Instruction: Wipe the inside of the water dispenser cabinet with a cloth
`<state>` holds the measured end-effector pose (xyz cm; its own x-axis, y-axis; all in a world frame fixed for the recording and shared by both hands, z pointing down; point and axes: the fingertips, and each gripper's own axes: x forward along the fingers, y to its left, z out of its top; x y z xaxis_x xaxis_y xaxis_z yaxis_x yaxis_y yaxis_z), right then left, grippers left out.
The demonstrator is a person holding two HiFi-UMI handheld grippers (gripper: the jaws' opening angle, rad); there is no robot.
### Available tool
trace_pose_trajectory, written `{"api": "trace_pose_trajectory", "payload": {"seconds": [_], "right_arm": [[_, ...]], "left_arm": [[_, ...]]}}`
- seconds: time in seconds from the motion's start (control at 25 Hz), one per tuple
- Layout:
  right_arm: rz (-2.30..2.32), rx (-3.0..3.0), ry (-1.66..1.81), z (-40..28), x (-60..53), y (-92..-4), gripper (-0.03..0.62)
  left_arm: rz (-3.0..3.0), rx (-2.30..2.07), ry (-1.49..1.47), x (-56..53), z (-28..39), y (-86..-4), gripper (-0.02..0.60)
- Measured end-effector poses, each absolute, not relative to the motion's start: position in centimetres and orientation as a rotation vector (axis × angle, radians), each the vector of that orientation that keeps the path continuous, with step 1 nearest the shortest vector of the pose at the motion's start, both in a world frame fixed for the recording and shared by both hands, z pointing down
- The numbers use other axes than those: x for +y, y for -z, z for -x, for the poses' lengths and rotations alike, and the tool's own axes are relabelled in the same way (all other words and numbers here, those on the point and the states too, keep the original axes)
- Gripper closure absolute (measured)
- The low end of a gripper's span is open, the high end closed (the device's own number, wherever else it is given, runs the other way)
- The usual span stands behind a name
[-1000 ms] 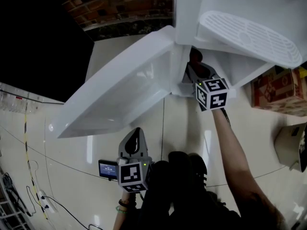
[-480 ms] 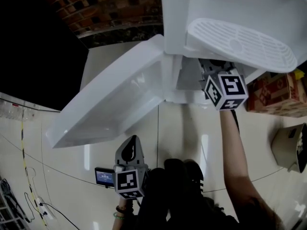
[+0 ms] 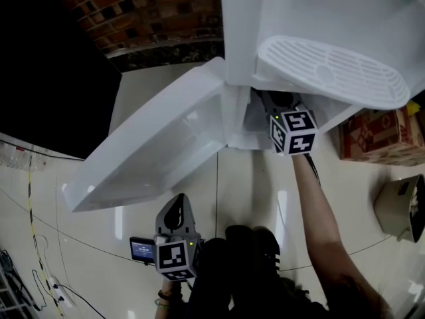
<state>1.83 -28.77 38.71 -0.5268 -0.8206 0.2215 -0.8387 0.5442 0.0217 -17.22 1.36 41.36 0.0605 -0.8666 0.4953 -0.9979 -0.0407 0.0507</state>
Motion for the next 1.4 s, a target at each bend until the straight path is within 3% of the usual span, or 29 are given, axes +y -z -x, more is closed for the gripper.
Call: {"api": "trace_pose_trajectory", "payload": {"seconds": [0.32, 0.8, 1.4], "right_arm": [[-1.306, -2.482, -0.171, -1.6, -27.0, -43.5, 0.519], [-1.777, -2.46, 0.214, -8.9, -28.8, -29.8, 0.519], [-1.646, -2.247, -0.242, -10.2, -27.2, -44.9, 0.519]], "left_arm": [[-1.984, -1.847, -0.476, 1.2, 16.6, -41.6, 0.578], [-1.97, -1.855, -0.461, 1.2, 16.9, -41.5, 0.578], [-1.949, -1.868, -0.435, 1.3, 17.3, -41.3, 0.578]]}}
